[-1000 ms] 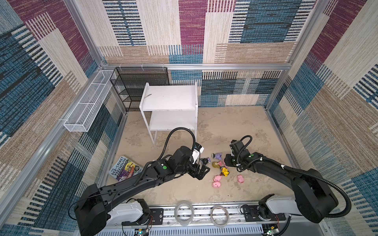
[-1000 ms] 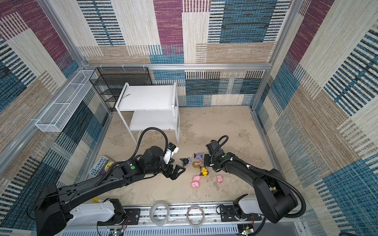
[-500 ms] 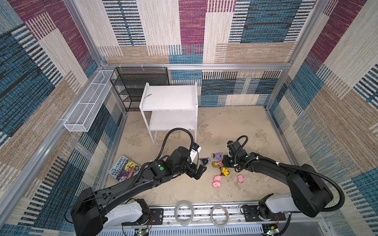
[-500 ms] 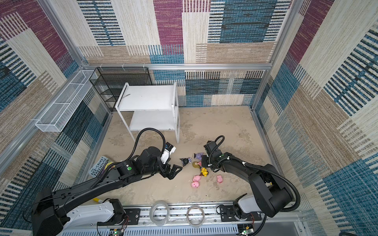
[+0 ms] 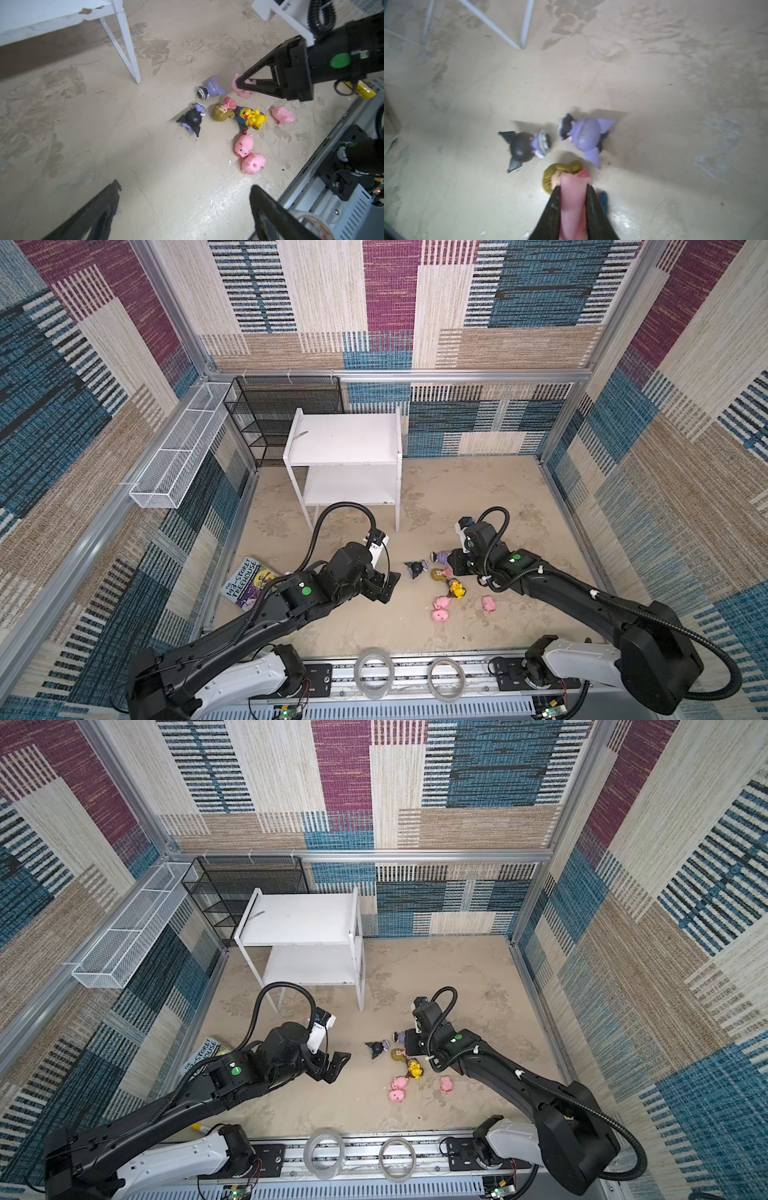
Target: Place and organize the plastic toys onto the shelf
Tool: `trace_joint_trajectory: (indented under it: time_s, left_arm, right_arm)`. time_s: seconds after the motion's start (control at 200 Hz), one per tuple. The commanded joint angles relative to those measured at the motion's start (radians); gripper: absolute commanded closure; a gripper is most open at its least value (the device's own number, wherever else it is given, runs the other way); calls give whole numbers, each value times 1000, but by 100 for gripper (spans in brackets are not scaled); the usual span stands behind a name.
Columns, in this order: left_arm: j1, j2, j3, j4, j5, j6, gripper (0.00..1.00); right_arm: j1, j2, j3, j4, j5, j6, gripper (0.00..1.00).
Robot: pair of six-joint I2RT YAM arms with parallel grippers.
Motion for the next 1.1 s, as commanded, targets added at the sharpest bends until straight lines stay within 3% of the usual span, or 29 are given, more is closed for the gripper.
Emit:
trace_joint_trajectory:
  time_s: [0.0,0.21,0.396,0.716,0.906,1.097]
  left_arm:
    - [4,-67,-19,-115,-130,-69,1]
    - [13,-212,-83,-188,-266,-179,1]
    - [14,-281,-99,-193,-268,-192,1]
    - [13,-298,-99,-174,-252,-179,1]
    - [13,-299,-124,-176,-198,-200,1]
    - [12,-274,-197,-160,-123,-253,1]
  right_arm:
    - [104,14,10,52,-38,97,77]
    - [314,201,38,265,63,364,77]
    - [372,316,72,362,147,541,76]
    - [381,532,194,443,117,561,73]
    - [392,546,231,405,138,548,51]
    - [392,490,225,355,181,523,44]
